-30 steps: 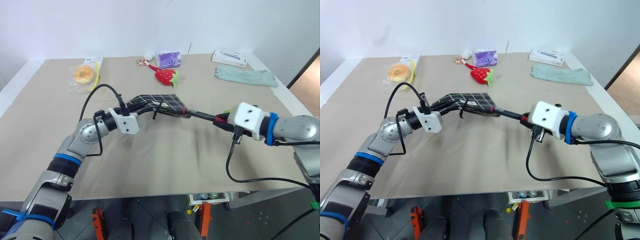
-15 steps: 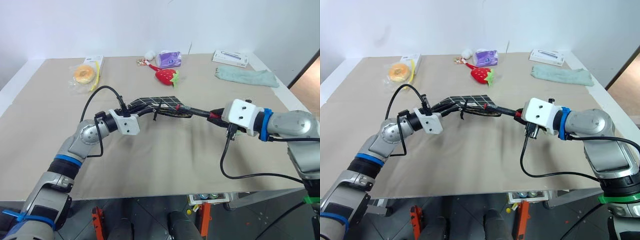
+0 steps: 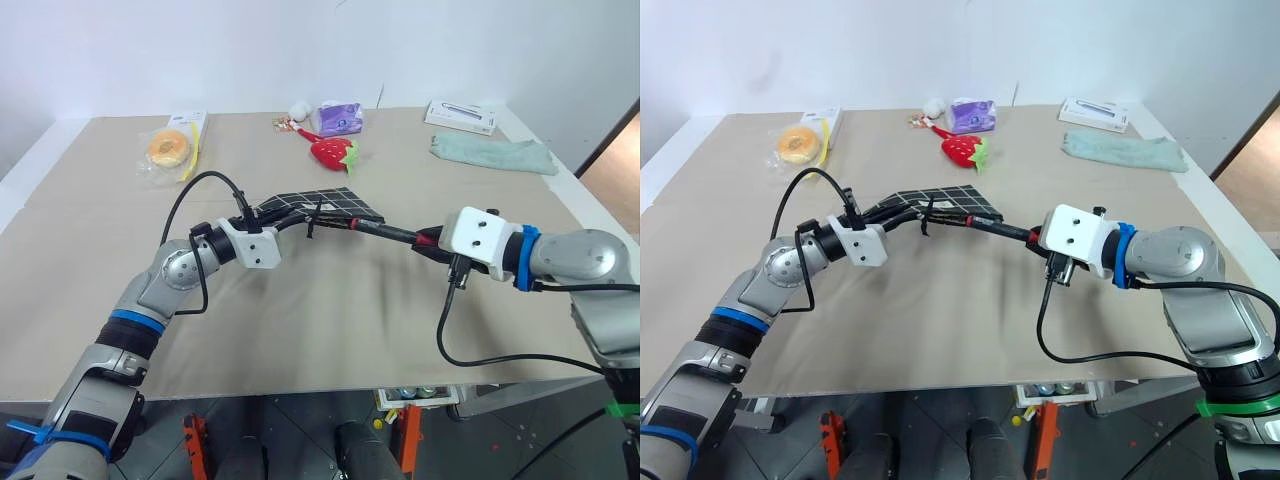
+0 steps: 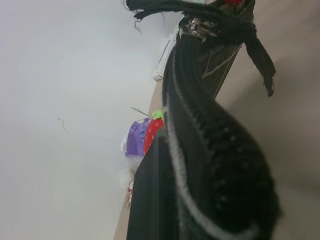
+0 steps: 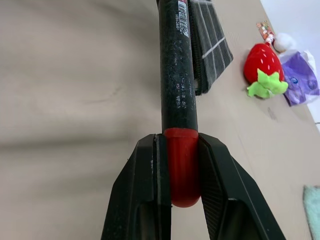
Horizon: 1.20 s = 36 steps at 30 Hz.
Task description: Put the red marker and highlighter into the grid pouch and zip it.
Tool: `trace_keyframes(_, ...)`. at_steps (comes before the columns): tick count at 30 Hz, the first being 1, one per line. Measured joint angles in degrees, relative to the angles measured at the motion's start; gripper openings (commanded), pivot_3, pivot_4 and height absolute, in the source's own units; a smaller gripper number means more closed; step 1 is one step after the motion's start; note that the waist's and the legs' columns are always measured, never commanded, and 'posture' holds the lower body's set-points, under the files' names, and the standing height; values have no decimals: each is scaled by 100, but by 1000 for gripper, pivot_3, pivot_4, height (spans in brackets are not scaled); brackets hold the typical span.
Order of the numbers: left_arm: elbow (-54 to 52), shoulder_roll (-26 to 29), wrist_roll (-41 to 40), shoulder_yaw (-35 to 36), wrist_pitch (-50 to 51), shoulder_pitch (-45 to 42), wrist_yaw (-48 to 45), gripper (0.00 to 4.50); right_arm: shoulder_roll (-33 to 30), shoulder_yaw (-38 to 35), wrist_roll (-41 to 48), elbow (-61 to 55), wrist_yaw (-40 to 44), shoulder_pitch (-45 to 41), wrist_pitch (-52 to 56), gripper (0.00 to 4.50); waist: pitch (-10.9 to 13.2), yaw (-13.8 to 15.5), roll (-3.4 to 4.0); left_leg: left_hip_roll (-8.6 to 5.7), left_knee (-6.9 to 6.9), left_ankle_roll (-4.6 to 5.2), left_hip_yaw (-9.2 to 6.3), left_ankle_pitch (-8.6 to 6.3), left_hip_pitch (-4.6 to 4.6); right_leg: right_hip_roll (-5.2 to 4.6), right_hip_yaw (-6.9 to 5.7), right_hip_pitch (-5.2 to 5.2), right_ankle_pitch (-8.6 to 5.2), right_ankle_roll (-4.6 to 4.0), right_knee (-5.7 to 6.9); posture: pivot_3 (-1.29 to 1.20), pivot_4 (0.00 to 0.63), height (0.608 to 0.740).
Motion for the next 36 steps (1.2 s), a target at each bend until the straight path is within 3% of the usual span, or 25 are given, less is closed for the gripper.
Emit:
trace_keyframes(17, -281, -71, -107, -24, 42, 110, -287, 0, 657, 471, -318, 182, -111, -501, -43, 481, 0, -2, -1, 0, 0, 0, 0, 0, 0, 0, -1, 0, 1, -2, 0, 0, 150, 740)
trace_keyframes(36, -749, -666, -1252, 52, 873, 577, -1140, 0, 751, 827, -687, 293, 575, -1124, -8, 481, 0, -4, -1, 2, 1, 0, -3, 0, 0, 1, -5, 0, 3, -5, 0, 0, 150, 740)
